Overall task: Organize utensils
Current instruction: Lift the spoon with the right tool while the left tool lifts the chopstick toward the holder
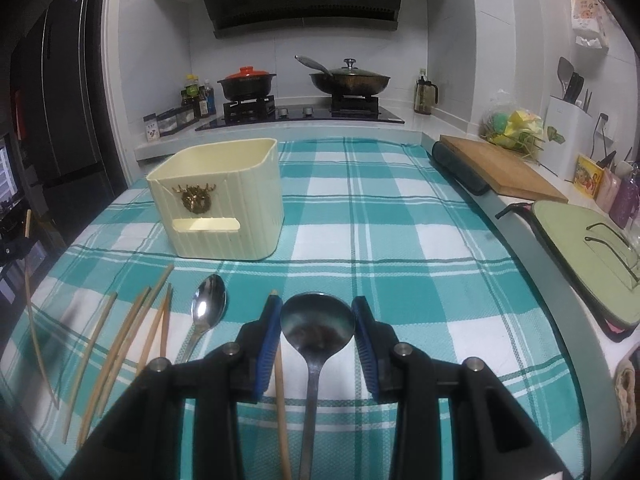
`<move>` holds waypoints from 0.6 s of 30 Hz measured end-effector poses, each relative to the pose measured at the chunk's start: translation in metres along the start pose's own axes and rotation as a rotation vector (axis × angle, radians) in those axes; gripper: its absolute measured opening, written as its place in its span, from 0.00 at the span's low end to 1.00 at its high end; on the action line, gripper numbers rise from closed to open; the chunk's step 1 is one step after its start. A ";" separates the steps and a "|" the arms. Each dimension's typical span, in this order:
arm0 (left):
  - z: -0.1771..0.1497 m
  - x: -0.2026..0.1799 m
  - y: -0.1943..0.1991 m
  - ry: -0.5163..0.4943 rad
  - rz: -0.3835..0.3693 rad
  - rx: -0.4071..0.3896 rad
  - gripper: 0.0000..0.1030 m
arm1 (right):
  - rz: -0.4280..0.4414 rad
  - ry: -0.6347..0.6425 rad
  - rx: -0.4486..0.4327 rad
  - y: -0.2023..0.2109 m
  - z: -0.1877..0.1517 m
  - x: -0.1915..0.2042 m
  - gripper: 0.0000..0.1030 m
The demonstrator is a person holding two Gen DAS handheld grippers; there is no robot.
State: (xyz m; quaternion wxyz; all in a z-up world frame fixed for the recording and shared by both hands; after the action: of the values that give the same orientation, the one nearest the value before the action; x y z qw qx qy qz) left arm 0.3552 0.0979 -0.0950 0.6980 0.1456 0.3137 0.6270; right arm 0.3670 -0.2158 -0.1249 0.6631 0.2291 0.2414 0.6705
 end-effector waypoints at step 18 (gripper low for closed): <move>0.015 -0.016 0.026 -0.022 -0.047 -0.056 0.05 | 0.008 0.004 -0.091 0.039 0.018 -0.001 0.35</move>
State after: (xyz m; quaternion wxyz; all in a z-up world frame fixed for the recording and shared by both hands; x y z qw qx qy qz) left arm 0.3442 0.0899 -0.0638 0.7198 0.1254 0.2919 0.6172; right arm 0.3472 -0.2164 -0.0866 0.6696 0.1986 0.2111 0.6839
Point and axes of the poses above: each gripper's, at about its wrist camera, not at the fingertips, and y roughly against the way its jaws point, x to its left, z to its top, the point moved 4 cm from there along -y, roughly the way its jaws point
